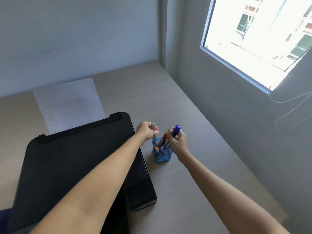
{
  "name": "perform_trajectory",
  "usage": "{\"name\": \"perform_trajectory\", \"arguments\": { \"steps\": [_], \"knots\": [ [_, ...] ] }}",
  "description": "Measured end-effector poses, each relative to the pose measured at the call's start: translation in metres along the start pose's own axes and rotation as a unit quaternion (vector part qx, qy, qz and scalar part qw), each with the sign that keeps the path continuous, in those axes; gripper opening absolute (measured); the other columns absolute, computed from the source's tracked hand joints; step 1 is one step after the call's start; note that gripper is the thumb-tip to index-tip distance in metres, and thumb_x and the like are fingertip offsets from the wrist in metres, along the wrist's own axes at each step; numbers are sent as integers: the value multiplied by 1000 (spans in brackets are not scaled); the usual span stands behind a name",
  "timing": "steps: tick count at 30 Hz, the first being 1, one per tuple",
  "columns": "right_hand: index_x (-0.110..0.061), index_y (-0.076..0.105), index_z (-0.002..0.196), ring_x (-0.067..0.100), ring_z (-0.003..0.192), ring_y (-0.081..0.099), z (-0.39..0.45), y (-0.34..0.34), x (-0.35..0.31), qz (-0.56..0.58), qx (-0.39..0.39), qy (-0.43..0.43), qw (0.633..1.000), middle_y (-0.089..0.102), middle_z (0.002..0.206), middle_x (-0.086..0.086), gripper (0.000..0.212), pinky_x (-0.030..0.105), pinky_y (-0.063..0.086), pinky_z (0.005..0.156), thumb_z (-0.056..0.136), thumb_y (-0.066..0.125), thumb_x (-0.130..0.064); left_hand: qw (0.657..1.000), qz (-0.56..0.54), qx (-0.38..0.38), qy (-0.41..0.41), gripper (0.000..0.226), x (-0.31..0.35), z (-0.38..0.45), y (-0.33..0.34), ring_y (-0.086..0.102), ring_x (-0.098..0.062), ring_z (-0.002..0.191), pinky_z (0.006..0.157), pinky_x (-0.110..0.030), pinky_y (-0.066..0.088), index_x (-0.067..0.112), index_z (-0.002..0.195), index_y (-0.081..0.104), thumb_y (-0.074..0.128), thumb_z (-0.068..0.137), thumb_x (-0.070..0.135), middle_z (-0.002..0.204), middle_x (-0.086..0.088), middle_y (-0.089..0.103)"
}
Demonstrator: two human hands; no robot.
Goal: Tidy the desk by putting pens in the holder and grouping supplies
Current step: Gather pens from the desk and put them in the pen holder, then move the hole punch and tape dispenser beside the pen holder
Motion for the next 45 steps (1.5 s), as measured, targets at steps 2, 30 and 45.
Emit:
{"name": "perform_trajectory", "arguments": {
  "steps": [2, 30, 45],
  "knots": [
    [-30, 59, 81, 31, 94, 66, 3, 2, 4, -18, -23, -7, 1000, 65, 101, 17, 4, 52, 54, 88, 83, 63, -31, 1000, 7, -2, 5, 9, -3, 4, 3, 61, -21, 81, 90, -43, 56, 14, 76, 66, 73, 81, 18, 84, -8, 67],
    [-20, 67, 95, 21, 79, 58, -115, 136, -175, -113, -77, -178, 974, 64, 90, 1, 18, 26, 42, 66, 89, 54, -31, 980, -109, 124, 111, 26, -51, -195, -205, 66, -13, 90, 78, -26, 50, 7, 116, 63, 49, 98, 20, 104, -2, 68],
    [-5, 64, 108, 25, 96, 61, -334, 431, -105, -331, -415, -240, 813, 67, 110, 12, 21, 24, 43, 71, 88, 59, -11, 921, -61, 325, -205, 25, -413, -408, -350, 59, -29, 105, 91, -36, 46, 6, 105, 63, 59, 86, 21, 108, -11, 65]
  ]
}}
Point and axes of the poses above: each hand's wrist, its own z-axis towards the middle knuckle, its own y-axis out of the palm, x = y × z, the point moved 3 cm from there along z, towards the middle knuckle
